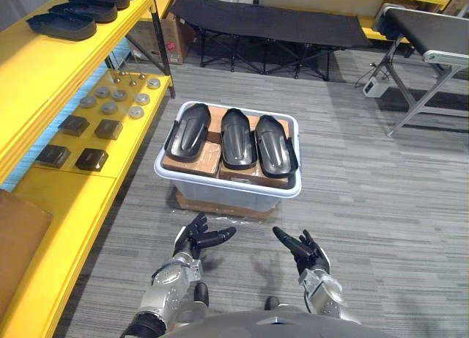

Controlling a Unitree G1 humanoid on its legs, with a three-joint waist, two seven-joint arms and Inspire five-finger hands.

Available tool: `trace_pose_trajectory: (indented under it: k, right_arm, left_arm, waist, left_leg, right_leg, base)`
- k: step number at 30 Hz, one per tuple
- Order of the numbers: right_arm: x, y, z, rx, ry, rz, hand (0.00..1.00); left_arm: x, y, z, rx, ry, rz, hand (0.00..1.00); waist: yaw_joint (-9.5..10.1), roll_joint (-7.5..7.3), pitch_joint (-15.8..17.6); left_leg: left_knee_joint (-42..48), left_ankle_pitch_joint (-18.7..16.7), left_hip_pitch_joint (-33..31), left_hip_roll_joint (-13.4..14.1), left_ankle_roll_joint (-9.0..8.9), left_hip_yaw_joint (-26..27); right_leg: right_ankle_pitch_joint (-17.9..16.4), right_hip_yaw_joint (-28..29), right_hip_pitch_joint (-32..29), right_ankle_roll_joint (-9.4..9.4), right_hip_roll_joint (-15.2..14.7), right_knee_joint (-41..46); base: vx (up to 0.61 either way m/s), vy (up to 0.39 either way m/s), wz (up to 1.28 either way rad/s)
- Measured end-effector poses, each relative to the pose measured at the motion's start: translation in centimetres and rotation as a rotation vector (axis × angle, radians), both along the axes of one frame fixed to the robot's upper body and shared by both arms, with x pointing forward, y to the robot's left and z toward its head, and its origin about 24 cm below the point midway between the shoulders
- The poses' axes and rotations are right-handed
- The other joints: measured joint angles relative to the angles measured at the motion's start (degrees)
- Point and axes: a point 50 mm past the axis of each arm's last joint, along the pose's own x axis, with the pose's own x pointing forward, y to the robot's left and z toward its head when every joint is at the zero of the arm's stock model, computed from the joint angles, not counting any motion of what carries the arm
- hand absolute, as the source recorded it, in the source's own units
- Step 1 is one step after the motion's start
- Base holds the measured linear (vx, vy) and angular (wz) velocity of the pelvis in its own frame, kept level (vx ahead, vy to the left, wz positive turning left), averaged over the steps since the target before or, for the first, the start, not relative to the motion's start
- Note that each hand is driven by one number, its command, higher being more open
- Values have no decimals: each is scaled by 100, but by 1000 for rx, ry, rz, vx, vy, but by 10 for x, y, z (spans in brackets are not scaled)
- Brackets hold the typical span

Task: Walk over and take three plastic housings, then place them on the shelf

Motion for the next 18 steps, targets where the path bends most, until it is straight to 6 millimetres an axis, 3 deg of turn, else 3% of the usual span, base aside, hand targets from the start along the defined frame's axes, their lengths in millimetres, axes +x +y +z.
trace_pose_trajectory:
  k: [8, 18]
  right_arm:
    - [-2, 0, -1, -1, 6, 0, 100]
    - [-2, 0, -1, -1, 7, 0, 100]
  left_arm:
    - [-1, -1, -1, -1, 5, -3, 100]
    - [-2, -1, -1, -2, 6, -6, 100]
  waist:
    - [0, 103, -58]
    - [1, 105, -60]
  left_leg:
    - [-7, 6, 6, 5, 7, 1]
    - [-7, 6, 6, 6, 8, 0]
  right_leg:
    - [-10, 2, -6, -16, 3, 19]
    - [-10, 0, -7, -17, 5, 18]
  base:
    - [0, 0, 0]
    - [0, 0, 0]
